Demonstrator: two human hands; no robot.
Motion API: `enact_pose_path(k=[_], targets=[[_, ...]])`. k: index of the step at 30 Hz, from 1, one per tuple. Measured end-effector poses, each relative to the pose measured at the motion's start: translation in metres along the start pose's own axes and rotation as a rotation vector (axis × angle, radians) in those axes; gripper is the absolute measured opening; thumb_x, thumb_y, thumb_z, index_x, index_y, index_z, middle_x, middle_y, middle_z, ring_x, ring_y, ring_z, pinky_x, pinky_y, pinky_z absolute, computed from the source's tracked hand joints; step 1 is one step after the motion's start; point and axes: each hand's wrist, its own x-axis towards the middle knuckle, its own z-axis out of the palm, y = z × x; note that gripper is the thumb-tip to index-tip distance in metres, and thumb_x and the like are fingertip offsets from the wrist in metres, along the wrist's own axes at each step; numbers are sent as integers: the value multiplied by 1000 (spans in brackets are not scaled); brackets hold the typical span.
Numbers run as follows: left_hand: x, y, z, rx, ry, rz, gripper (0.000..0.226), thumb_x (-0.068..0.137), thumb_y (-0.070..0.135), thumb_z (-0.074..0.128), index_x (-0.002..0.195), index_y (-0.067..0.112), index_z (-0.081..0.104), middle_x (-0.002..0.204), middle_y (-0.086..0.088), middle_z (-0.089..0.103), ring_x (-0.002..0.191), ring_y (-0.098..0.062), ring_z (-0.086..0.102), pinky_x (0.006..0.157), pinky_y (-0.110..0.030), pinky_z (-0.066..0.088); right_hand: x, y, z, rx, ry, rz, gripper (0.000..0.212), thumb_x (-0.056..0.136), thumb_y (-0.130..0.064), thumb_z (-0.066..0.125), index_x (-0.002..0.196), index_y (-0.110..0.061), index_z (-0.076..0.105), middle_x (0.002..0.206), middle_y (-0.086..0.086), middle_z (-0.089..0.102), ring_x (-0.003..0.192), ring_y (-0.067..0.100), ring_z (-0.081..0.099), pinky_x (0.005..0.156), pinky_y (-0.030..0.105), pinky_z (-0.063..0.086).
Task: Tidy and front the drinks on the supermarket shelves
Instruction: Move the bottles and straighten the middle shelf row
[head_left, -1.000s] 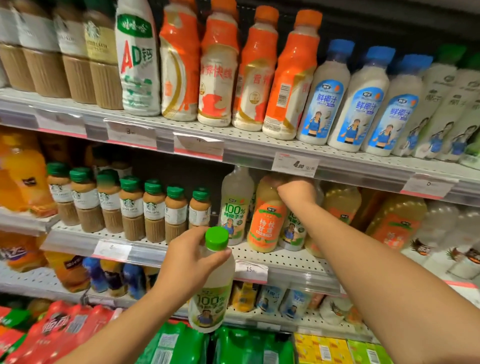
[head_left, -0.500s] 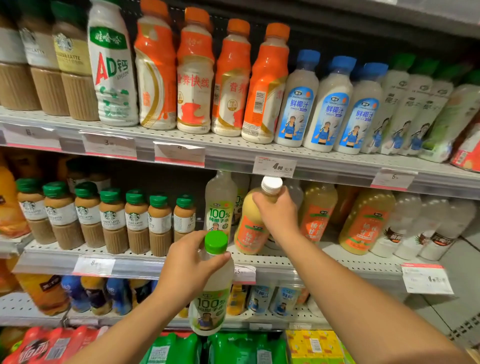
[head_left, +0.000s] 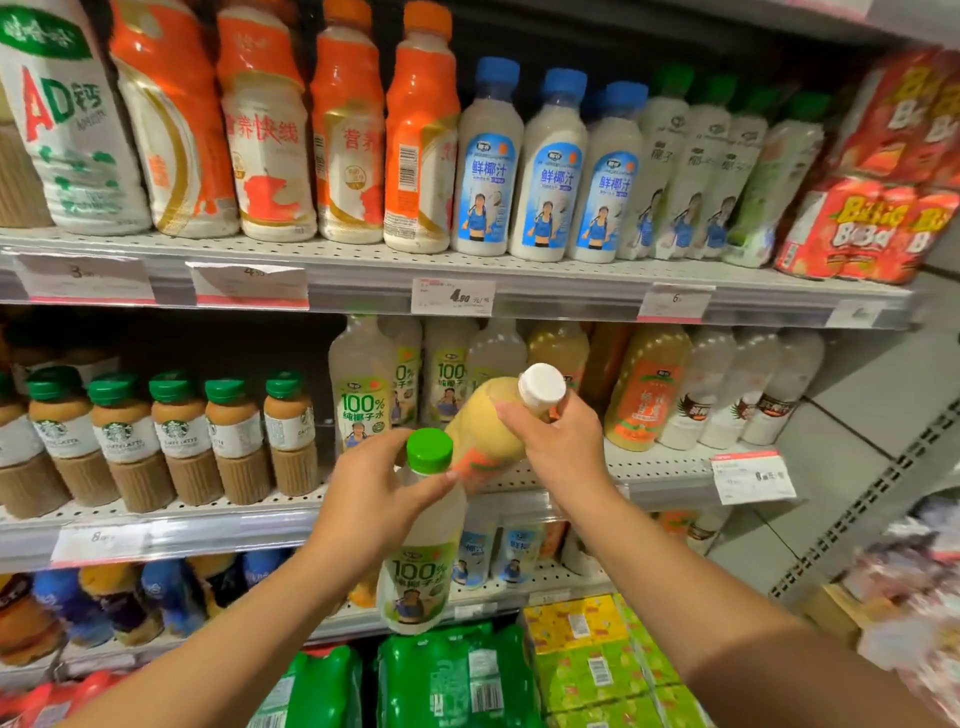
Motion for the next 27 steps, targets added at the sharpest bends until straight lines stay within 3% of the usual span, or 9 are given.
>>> enact_pose_path(k=[6, 11, 14, 16, 18, 21, 24, 27], targets=[[12, 31, 41, -6, -17, -16, 28, 74, 36, 80, 97, 23, 70, 92, 11, 68, 88, -6, 61, 71, -24, 48, 18, 11, -91, -51, 50, -46, 20, 77, -21, 80, 82, -32, 64, 81, -17, 66, 67, -15, 58, 55, 3, 41], [16, 58, 84, -16, 20, -36, 29, 75, 36, 80, 99, 25, 69, 97, 9, 70, 92, -9, 62, 80, -32, 50, 49, 28, -145, -131, 109, -70, 21, 76, -27, 80, 90, -29, 64, 84, -19, 65, 74, -9, 59, 58, 11, 41], [17, 73, 107, -50, 57, -67, 27, 75, 36, 80, 98, 31, 67, 96, 14, 69, 90, -1, 60, 79, -29, 50, 71, 42, -163, -109, 94, -72, 30, 76, -26, 81, 100, -28, 63, 91, -16, 66, 80, -8, 60, 66, 10, 45], [19, 80, 119, -67, 76, -85, 27, 75, 37, 80, 98, 34, 66, 94, 19, 68, 88, 7, 59, 75, -20, 47, 85, 50, -169, -69, 77, -36, 30, 76, -25, 80, 100, -28, 63, 96, -9, 68, 88, 6, 63, 75, 24, 50], [20, 86, 129, -54, 91, -92, 27, 75, 37, 79, 98, 33, 67, 94, 21, 67, 87, 14, 55, 71, -15, 42, 99, 57, -173, -59, 69, -14, 27, 76, -28, 80, 98, -28, 65, 93, -10, 68, 87, 10, 63, 74, 29, 51], [23, 94, 139, -32, 108, -104, 26, 75, 39, 78, 98, 31, 68, 93, 21, 66, 88, 20, 51, 68, -14, 39, 118, 59, -173, -91, 59, -26, 24, 75, -38, 78, 94, -32, 64, 86, -20, 66, 80, -3, 60, 63, 23, 44], [24, 97, 144, -16, 117, -114, 31, 74, 43, 77, 101, 29, 68, 96, 19, 67, 88, 14, 55, 70, -14, 40, 133, 58, -170, -191, 19, -38, 33, 72, -49, 72, 98, -31, 64, 90, -12, 68, 86, 14, 64, 71, 32, 50], [24, 99, 145, 12, 134, -116, 30, 74, 43, 76, 100, 31, 68, 94, 22, 65, 84, 21, 51, 67, -15, 39, 136, 56, -165, -348, -12, -113, 38, 69, -62, 61, 95, -35, 58, 93, -12, 64, 86, 17, 60, 72, 36, 51]])
